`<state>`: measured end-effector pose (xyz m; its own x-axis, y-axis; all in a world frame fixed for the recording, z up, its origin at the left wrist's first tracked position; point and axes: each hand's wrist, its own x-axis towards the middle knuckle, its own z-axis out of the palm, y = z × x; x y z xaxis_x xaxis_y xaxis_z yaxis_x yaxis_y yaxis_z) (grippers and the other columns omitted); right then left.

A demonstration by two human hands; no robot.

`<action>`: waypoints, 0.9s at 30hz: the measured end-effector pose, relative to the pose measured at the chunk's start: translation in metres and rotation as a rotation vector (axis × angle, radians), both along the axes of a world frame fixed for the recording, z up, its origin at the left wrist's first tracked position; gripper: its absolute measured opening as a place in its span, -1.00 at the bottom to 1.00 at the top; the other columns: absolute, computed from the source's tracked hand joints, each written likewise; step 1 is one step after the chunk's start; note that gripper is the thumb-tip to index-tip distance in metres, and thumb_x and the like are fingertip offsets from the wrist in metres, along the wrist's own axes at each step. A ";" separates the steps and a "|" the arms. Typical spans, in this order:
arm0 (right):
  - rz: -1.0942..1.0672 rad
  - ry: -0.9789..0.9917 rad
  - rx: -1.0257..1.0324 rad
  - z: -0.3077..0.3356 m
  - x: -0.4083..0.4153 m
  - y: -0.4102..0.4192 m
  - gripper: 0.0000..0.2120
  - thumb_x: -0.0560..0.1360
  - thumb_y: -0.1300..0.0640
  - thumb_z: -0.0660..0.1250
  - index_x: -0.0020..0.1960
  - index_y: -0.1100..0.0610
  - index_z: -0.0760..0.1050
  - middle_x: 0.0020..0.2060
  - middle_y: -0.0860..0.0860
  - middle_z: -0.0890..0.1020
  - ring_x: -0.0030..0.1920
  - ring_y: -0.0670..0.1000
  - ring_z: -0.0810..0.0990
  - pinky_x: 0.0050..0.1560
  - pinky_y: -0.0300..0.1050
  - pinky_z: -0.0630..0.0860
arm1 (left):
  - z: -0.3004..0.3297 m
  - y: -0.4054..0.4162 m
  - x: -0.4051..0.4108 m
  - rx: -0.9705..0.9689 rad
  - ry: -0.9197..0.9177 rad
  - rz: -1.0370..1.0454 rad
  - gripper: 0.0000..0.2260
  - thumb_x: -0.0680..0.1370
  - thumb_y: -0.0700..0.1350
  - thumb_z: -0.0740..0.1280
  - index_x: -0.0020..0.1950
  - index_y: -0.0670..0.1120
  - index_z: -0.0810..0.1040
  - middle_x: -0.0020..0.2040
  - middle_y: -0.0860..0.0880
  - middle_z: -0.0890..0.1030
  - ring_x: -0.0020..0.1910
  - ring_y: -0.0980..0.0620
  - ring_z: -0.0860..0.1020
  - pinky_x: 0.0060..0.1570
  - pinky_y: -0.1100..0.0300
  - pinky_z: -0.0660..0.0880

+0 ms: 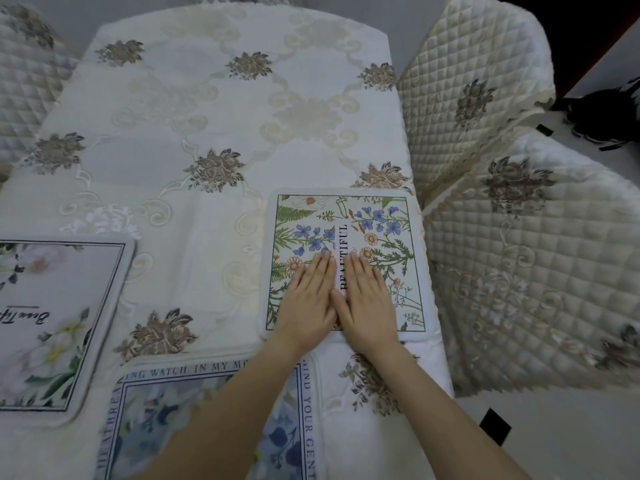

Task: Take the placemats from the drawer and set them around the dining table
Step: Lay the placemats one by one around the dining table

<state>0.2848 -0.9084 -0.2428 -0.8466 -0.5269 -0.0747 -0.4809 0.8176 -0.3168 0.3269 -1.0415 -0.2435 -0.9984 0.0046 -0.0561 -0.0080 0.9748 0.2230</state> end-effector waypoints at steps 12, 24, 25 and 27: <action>-0.048 0.032 0.101 0.004 -0.017 0.077 -0.36 0.61 -0.20 -0.21 0.57 0.13 -0.16 0.56 0.01 -0.09 0.54 -0.08 -0.20 0.53 -0.09 -0.19 | 0.000 -0.075 0.033 0.020 0.009 0.022 -0.45 0.64 0.10 -0.12 0.56 -0.14 -0.04 0.57 -0.05 -0.02 0.54 0.09 -0.09 0.50 0.09 -0.07; -0.006 -0.091 0.210 0.031 -0.019 0.070 -0.24 0.47 -0.23 -0.43 0.56 0.14 -0.21 0.56 0.06 -0.17 0.54 0.00 -0.24 0.52 -0.05 -0.21 | 0.028 -0.072 0.027 -0.073 -0.147 0.014 -0.29 0.50 0.20 -0.36 0.55 -0.15 -0.07 0.57 -0.10 -0.01 0.55 -0.02 -0.04 0.50 0.08 -0.06; 0.007 -0.090 0.204 0.039 -0.018 0.069 -0.24 0.46 -0.21 -0.43 0.57 0.11 -0.15 0.56 0.06 -0.13 0.55 0.01 -0.20 0.53 -0.04 -0.17 | 0.038 -0.071 0.027 -0.054 -0.165 0.019 -0.26 0.47 0.22 -0.38 0.56 -0.11 -0.05 0.57 -0.09 0.00 0.55 -0.02 -0.03 0.50 0.08 -0.06; 0.040 -0.073 0.160 0.057 -0.009 0.067 -0.27 0.47 -0.18 -0.39 0.57 0.06 -0.03 0.56 0.06 -0.03 0.55 0.04 -0.12 0.53 -0.02 -0.07 | 0.061 -0.066 0.035 0.008 -0.142 0.067 -0.27 0.46 0.23 -0.35 0.56 -0.04 0.02 0.56 -0.05 0.08 0.54 -0.03 0.05 0.49 0.06 0.00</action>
<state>0.2757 -0.8410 -0.1862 -0.8147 -0.5361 -0.2209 -0.4942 0.8413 -0.2192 0.3621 -1.1075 -0.1825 -0.9785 -0.0606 -0.1970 -0.1048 0.9692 0.2228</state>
